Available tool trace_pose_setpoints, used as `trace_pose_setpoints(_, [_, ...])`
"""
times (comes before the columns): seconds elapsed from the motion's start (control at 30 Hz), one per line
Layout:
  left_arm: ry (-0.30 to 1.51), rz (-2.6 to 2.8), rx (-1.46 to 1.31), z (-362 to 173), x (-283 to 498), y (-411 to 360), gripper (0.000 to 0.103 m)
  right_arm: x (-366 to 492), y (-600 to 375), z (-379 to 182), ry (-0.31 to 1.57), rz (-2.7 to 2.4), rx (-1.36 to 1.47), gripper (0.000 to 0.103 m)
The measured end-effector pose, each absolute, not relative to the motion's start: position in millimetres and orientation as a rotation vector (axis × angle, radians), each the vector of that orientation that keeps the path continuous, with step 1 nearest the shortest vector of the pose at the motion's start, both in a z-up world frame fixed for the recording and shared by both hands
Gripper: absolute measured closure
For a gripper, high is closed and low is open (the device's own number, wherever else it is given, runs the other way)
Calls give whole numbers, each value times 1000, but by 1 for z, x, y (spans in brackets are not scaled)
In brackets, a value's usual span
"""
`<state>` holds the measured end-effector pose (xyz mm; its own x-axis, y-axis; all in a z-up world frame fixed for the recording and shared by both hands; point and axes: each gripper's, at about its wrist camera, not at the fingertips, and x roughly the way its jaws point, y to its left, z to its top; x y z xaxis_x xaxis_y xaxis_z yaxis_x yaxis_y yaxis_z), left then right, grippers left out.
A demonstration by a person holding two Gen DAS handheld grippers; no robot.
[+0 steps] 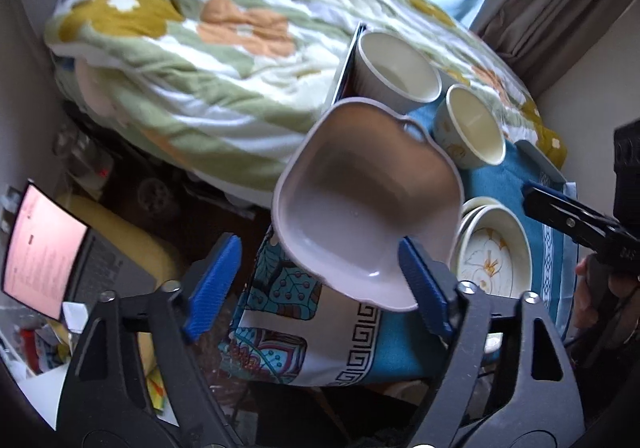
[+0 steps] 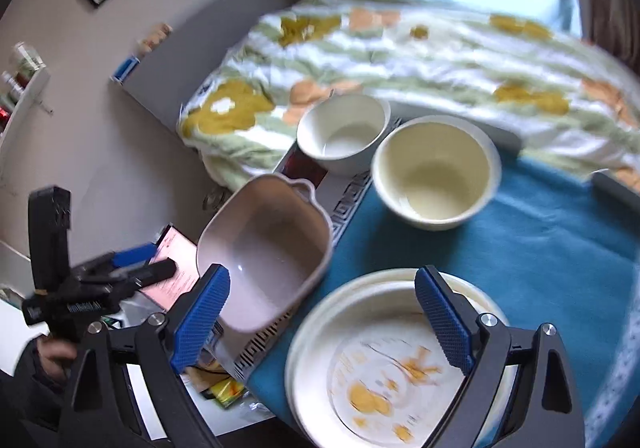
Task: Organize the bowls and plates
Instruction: 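Grasp the pink handled bowl rim with the right gripper while the left gripper grips beside it, then carry the pink bowl across the cloth and lower it onto the cloth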
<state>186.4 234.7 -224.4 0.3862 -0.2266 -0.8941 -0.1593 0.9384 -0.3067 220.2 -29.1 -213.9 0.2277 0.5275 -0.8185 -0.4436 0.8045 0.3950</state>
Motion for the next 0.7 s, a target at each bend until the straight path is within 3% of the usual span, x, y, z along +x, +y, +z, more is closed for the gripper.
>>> trace_pose_setpoints(0.07, [1216, -70, -388, -242, 195, 238, 38, 231, -8, -233, 1204, 655, 37, 17])
trace_pose_setpoints(0.17, [1261, -100, -382, -260, 208, 239, 53, 241, 9, -254, 1265, 671, 8, 39])
trace_pose_setpoints(0.27, [1293, -124, -374, -270, 214, 239, 58, 244, 26, -270, 1303, 682, -38, 52])
trace_pose_setpoints(0.3, [1305, -130, -369, -273, 216, 239, 67, 245, 30, -274, 1311, 681, -46, 58])
trace_pose_setpoints(0.43, [1330, -118, -320, -280, 222, 239, 86, 247, 34, -283, 1334, 665, -34, 74])
trace_pose_setpoints(0.53, [1333, -111, -295, -280, 223, 240, 88, 247, 33, -287, 1343, 631, -57, 89])
trace_pose_setpoints(0.7, [1334, -102, -241, -268, 223, 235, 89, 241, 31, -284, 1339, 607, -46, 90])
